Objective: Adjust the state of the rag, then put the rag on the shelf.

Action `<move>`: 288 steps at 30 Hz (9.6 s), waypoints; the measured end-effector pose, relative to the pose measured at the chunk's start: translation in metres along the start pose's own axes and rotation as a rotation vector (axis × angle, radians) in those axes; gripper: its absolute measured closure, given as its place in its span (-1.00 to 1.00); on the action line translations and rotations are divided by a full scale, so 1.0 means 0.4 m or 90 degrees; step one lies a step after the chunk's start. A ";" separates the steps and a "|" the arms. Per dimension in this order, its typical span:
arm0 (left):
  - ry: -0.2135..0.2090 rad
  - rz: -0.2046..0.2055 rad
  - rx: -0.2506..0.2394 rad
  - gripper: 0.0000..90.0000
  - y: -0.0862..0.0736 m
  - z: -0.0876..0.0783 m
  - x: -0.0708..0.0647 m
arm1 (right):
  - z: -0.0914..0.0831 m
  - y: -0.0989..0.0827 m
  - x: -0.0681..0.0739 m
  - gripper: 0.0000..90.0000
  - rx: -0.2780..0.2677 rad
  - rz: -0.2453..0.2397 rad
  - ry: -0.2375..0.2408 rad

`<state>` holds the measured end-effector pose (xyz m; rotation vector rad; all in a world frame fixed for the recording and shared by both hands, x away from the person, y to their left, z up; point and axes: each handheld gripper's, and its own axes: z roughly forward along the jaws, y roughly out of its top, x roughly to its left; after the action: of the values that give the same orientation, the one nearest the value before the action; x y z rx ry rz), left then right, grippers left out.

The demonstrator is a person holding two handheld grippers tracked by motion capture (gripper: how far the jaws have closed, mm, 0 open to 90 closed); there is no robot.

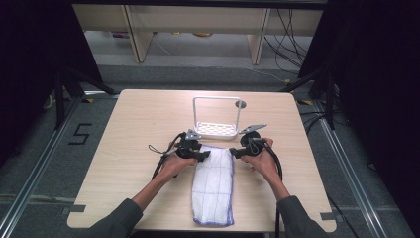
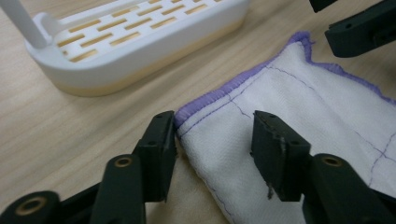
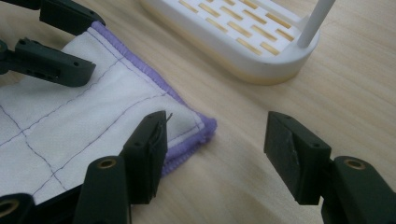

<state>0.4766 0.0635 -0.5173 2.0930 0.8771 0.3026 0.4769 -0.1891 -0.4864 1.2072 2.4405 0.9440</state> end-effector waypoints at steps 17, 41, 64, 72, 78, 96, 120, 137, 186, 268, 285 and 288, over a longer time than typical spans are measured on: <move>-0.017 0.025 -0.005 0.77 0.004 -0.003 -0.004 | 0.012 0.001 0.009 -0.10 0.001 0.004 -0.005; -0.011 0.027 -0.030 0.81 0.006 -0.025 -0.005 | 0.044 -0.001 0.058 0.88 0.010 -0.022 0.020; -0.015 0.059 -0.160 0.82 0.129 -0.262 -0.077 | -0.215 0.080 0.114 0.90 -0.155 -0.079 0.062; -0.004 0.067 -0.177 0.81 0.211 -0.327 -0.090 | -0.297 0.138 0.121 0.90 -0.202 -0.103 0.044; 0.003 0.062 -0.166 0.81 0.272 -0.338 -0.071 | -0.327 0.195 0.107 0.90 -0.198 -0.081 0.039; 0.044 0.057 -0.199 0.81 0.466 -0.406 -0.024 | -0.426 0.374 0.059 0.90 -0.246 -0.086 0.012; 0.108 0.001 -0.264 0.80 0.591 -0.319 0.111 | -0.373 0.545 -0.024 0.90 -0.279 -0.034 -0.025; 0.146 0.021 -0.224 0.78 0.566 -0.174 0.203 | -0.194 0.579 -0.106 0.89 -0.222 0.004 -0.076; 0.112 -0.087 -0.080 0.24 0.400 -0.249 0.284 | -0.186 0.457 -0.190 0.38 -0.126 0.062 -0.083; -0.036 -0.043 -0.120 -0.43 0.106 -0.367 0.027 | -0.294 0.165 0.001 -0.28 -0.190 0.007 0.035; -0.050 -0.034 -0.103 -0.46 0.037 -0.364 0.002 | -0.287 0.114 0.039 -0.33 -0.187 0.004 0.064; -0.053 -0.033 -0.102 -0.46 0.023 -0.365 -0.005 | -0.285 0.102 0.044 -0.33 -0.185 0.006 0.064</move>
<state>0.4082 0.1463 -0.4181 1.9179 0.8283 0.2479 0.4353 -0.2074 -0.3727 1.0935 2.2681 1.3371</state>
